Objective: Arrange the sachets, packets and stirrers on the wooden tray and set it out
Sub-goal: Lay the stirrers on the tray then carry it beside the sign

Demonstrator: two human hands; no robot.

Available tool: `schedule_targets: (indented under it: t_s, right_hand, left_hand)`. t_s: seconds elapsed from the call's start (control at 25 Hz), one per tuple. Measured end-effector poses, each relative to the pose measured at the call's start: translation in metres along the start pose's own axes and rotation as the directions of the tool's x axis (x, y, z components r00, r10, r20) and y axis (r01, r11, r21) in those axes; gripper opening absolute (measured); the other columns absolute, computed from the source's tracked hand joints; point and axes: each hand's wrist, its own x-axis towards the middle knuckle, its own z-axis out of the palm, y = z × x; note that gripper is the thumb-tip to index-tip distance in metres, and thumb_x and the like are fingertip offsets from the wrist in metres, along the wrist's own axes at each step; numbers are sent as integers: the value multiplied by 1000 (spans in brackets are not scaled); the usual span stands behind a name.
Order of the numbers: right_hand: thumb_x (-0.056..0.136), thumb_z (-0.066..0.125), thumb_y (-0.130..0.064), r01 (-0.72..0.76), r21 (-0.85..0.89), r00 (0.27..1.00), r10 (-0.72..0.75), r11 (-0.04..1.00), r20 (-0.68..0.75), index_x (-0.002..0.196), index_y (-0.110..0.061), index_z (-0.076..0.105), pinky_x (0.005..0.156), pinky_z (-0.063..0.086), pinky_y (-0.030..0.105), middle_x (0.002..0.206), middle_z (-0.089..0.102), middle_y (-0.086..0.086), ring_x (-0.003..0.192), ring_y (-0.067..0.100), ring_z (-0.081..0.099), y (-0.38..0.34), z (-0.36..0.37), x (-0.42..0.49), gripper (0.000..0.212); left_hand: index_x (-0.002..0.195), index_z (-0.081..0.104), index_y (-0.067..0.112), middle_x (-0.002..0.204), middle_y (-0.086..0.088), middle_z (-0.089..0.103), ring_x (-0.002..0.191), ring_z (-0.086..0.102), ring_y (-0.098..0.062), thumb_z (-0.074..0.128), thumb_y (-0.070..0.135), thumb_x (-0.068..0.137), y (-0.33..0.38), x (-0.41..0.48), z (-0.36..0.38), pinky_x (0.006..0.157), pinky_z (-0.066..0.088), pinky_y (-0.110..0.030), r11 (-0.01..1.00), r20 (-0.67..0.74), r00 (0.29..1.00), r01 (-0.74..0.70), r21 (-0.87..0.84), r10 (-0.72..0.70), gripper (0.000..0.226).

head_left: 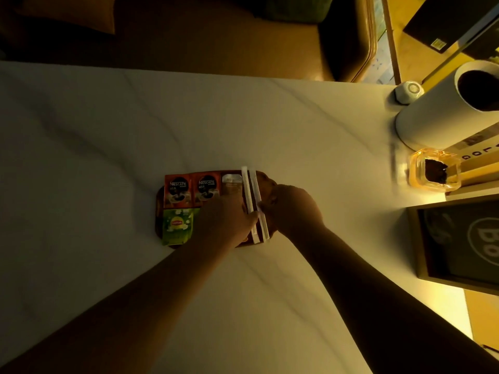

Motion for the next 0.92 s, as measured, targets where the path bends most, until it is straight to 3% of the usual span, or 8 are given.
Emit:
schedule_targets:
  t_s: [0.04,0.12,0.16,0.24,0.36,0.48,0.64,0.92]
  right_hand:
    - [86,67,-37,101,-75,990,-107,992,-88,96,-29,67,50,40,17,77,63,-13,66,3,58,7,0,-5,12]
    - [87,64,-32,348,-218,906,-387,912,-170,106,-30,66,63,46,22,96,66,-10,87,9,58,22,5,-17,19]
    - [87,62,-31,442,-279,859,-492,852,-142,113,-30,65,76,51,29,110,66,-7,101,14,56,27,7,-23,26]
    - [85,56,-32,532,-347,809,-584,772,-59,123,-29,64,95,46,43,129,62,-4,123,24,47,34,13,-28,39]
    - [84,58,-33,515,-416,830,-557,749,25,131,-29,59,101,42,45,139,56,-1,130,27,40,35,22,-30,48]
    - [79,72,-34,481,-451,848,-530,751,23,131,-28,58,97,45,43,136,56,0,125,27,42,33,30,-33,54]
    - [84,67,-32,464,-380,864,-503,800,-4,131,-26,59,96,45,39,137,53,1,121,24,43,25,37,-38,48]
    - [85,65,-25,462,-327,871,-491,825,-10,133,-25,57,98,44,38,137,53,1,122,22,43,23,36,-37,49]
  left_hand:
    - [99,59,21,92,2,68,79,67,-16,57,59,87,-2,-2,1,61,46,-24,997,-103,993,-57,59,63,40]
    - [101,59,20,102,-2,66,91,64,-20,60,52,87,-9,-7,2,71,51,-31,954,-247,928,-238,182,279,36]
    - [104,60,19,108,-4,66,99,63,-22,60,49,87,-12,-8,2,79,51,-36,923,-254,897,-307,234,362,35]
    - [115,61,17,123,-5,64,116,57,-26,56,44,89,-17,-10,4,95,47,-43,881,-172,882,-383,280,438,39]
    - [126,60,18,132,-4,63,128,51,-26,51,42,91,-20,-9,8,108,39,-50,851,-64,881,-430,301,468,44]
    - [125,61,20,131,-1,64,130,50,-25,48,44,90,-21,-8,6,109,38,-53,844,-46,876,-447,298,480,44]
    - [120,63,21,129,-1,66,130,51,-26,38,50,89,-23,-5,5,109,37,-55,828,-29,870,-459,322,493,50]
    - [123,63,19,132,-3,63,132,48,-27,52,44,89,-25,-3,6,111,35,-52,810,-22,854,-485,330,520,44]
